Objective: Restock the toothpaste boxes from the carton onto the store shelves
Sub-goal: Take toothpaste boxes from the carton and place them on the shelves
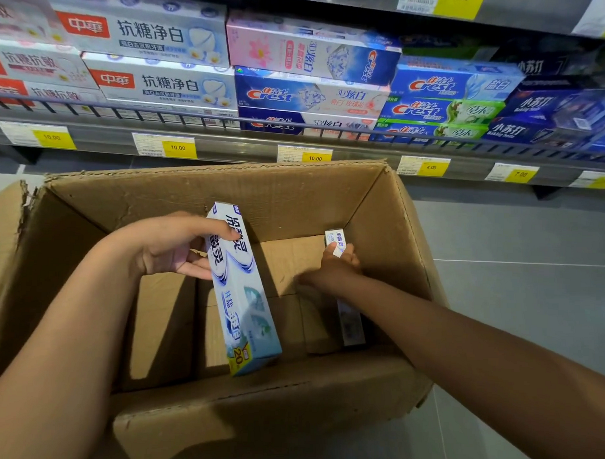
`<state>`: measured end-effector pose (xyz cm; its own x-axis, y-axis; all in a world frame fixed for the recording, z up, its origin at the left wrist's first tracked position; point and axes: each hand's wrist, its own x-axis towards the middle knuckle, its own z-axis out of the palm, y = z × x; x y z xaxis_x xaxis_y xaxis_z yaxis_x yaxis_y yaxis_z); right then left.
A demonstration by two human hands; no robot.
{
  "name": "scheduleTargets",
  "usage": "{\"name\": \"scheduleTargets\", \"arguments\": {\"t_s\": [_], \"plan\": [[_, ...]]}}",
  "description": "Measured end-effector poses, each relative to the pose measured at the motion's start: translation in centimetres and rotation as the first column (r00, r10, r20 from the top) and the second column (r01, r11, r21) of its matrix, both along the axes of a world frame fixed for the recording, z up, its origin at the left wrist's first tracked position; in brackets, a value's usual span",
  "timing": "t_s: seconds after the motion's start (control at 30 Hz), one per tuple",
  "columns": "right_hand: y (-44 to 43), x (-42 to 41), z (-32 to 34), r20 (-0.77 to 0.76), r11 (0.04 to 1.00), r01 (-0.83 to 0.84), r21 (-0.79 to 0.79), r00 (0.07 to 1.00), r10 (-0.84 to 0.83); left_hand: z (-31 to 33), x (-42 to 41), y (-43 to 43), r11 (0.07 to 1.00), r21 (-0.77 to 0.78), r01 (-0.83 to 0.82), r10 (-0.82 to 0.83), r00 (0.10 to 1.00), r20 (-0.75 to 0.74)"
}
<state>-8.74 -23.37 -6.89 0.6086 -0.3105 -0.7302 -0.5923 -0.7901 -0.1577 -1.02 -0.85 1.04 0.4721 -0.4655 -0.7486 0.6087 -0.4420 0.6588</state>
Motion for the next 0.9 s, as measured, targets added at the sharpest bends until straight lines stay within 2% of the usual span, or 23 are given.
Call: {"name": "scheduleTargets", "arguments": {"t_s": [0.1, 0.33, 0.47, 0.6, 0.67, 0.73, 0.83, 0.9], "plan": [[-0.3, -0.3, 0.1, 0.040, 0.997, 0.040, 0.073, 0.998, -0.043, -0.1, -0.1, 0.0, 1.000, -0.003, -0.028, 0.028, 1.000, 0.007], [-0.2, -0.7, -0.4, 0.061, 0.992, 0.074, 0.101, 0.995, -0.080, -0.5, 0.0, 0.2, 0.998, 0.004, -0.057, 0.057, 0.998, 0.013], [-0.6, -1.3, -0.9, 0.114, 0.965, 0.172, 0.196, 0.974, -0.196, -0.5, -0.1, 0.1, 0.998, -0.023, -0.065, 0.065, 0.998, -0.001], [-1.0, -1.9, -0.9, 0.178, 0.975, 0.121, 0.185, 0.972, -0.154, -0.5, 0.1, -0.1, 0.996, -0.040, -0.074, 0.075, 0.997, 0.013], [-1.3, -2.1, -0.6, 0.201, 0.959, 0.176, 0.222, 0.954, -0.222, -0.5, 0.0, -0.3, 0.995, -0.043, -0.095, 0.096, 0.995, 0.013], [-1.4, -2.0, -0.3, 0.181, 0.911, 0.269, 0.311, 0.925, -0.335, -0.5, -0.1, -0.3, 0.993, -0.035, -0.114, 0.114, 0.993, 0.000], [-0.9, -1.7, 1.1, 0.047, 0.700, 0.468, 0.539, 0.813, -0.580, -0.4, -0.3, 0.2, 0.995, -0.051, -0.090, 0.090, 0.996, -0.006], [-0.7, -1.6, 2.3, -0.043, 0.672, 0.455, 0.584, 0.845, -0.534, -0.3, -0.3, 0.5, 0.996, -0.054, -0.071, 0.071, 0.997, -0.010]]}}
